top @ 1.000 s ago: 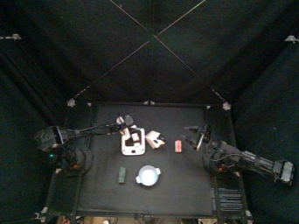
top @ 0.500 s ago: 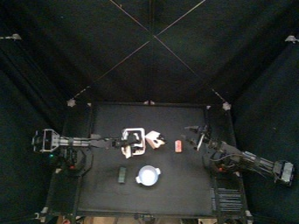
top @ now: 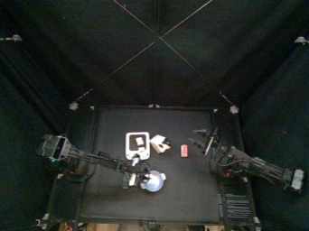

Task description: Put white sushi piece in bowl

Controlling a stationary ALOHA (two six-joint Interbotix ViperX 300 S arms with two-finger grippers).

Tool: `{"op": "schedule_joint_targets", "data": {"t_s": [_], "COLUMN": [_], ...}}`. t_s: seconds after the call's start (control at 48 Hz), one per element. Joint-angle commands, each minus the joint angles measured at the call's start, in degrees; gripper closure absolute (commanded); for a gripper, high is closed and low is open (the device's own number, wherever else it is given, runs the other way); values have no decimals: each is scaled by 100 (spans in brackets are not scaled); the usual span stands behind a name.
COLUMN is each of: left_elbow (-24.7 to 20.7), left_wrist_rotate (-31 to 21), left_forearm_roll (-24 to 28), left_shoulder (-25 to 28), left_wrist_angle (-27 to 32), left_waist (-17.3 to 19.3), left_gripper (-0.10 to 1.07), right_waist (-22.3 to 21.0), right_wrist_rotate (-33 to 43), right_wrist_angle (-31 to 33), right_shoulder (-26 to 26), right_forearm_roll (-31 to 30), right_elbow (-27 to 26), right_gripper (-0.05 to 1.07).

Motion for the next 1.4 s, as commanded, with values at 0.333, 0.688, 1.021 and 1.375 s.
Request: {"op": "schedule_joint_targets", "data": {"t_s": [0.333, 0.688, 1.021, 1.375], "left_elbow": [-316, -299, -343, -431], "left_wrist_rotate": [-9, 0, 9, 9], "left_forearm_roll": [-501, -747, -747, -747], "left_shoulder": [422, 466, 439, 457], "left_wrist_angle": [-79, -79, -62, -105], "left_waist": [-149, -167, -176, -167], "left_gripper": [35, 22, 22, 22], "right_waist": [-18, 422, 527, -88], "right_wrist_rotate": [0, -9, -9, -18], "right_wrist_angle": [-26, 747, 888, -18], "right_shoulder": [62, -149, -105, 281], "right_forearm_roll": [18, 527, 589, 668], "right_elbow": [-105, -246, -422, -272], "right_gripper": [10, 10, 10, 10]}}
